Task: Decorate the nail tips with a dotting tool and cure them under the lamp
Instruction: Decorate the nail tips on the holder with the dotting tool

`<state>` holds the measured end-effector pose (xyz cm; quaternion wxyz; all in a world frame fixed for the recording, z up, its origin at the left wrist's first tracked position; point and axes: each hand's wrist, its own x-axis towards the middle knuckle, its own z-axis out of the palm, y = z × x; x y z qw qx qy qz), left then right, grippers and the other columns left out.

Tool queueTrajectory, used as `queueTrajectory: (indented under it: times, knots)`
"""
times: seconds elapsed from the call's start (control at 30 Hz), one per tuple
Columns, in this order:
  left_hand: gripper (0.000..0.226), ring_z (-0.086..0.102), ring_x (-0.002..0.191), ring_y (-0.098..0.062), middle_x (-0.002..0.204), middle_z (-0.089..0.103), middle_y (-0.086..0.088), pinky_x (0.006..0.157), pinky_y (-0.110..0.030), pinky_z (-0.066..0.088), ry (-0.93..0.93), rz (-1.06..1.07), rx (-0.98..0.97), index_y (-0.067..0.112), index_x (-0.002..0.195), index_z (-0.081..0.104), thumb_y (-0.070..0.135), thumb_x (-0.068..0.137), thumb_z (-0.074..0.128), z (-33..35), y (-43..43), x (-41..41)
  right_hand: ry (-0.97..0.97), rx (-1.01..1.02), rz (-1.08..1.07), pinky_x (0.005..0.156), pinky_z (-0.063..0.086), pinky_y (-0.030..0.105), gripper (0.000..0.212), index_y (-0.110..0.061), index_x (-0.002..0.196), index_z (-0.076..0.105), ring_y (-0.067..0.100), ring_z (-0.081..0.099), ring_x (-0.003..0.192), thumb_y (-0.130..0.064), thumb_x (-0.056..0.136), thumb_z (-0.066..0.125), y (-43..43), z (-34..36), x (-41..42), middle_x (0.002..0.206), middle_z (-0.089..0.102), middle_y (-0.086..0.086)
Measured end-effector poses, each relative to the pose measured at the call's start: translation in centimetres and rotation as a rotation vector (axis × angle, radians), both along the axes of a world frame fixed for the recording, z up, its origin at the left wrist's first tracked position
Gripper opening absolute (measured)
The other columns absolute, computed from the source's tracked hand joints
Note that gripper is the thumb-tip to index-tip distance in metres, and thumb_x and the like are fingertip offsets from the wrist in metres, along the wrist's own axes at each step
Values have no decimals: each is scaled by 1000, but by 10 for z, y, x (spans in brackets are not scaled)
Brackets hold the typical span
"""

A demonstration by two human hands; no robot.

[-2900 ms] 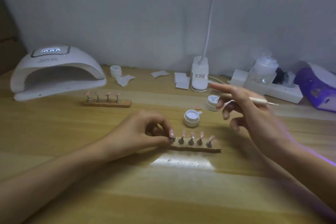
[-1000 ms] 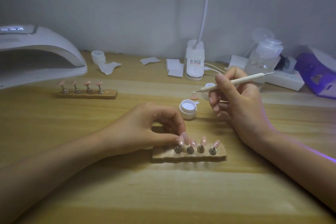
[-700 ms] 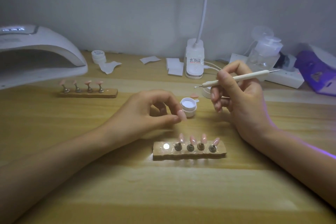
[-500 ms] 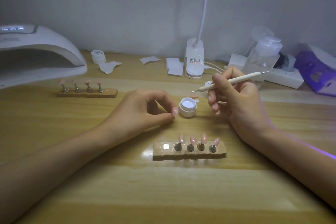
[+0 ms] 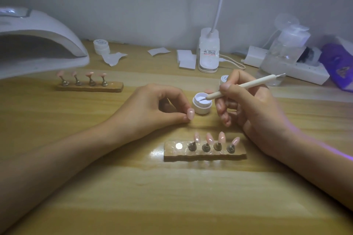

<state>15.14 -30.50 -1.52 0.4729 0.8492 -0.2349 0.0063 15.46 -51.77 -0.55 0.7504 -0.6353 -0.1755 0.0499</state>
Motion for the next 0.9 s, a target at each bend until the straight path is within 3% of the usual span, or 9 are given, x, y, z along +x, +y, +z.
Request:
queueTrajectory:
  times: [0.33,0.5,0.73,0.9]
  knots:
    - [4,47,57,-5,65,65,16,57,-19,39,12,-19,-30,34,75,74,33,71,75,-1,-2,0,-40,-74,23,43,41,21,20,-18,73,49,17,52,48,-16,89,60,2,-2,-1,57,58,3]
    - [4,46,58,-7,65,67,6,60,-25,38,16,-11,-43,34,74,75,35,71,76,-2,-1,0,-49,-82,30,43,41,20,19,-16,74,48,17,51,47,-15,89,60,2,-1,-1,56,57,3]
    - [14,49,54,1,62,64,20,57,-9,37,-10,-9,-15,33,73,75,21,77,82,0,0,-1,-56,-106,41,44,41,20,19,-14,75,47,18,51,48,-14,89,60,3,-2,-1,56,57,1]
    - [13,49,54,0,62,63,20,55,-10,37,-20,-9,6,31,74,75,20,77,81,2,-1,-2,-61,-113,44,44,41,20,21,-13,76,47,17,51,48,-12,92,61,3,-1,-2,56,58,2]
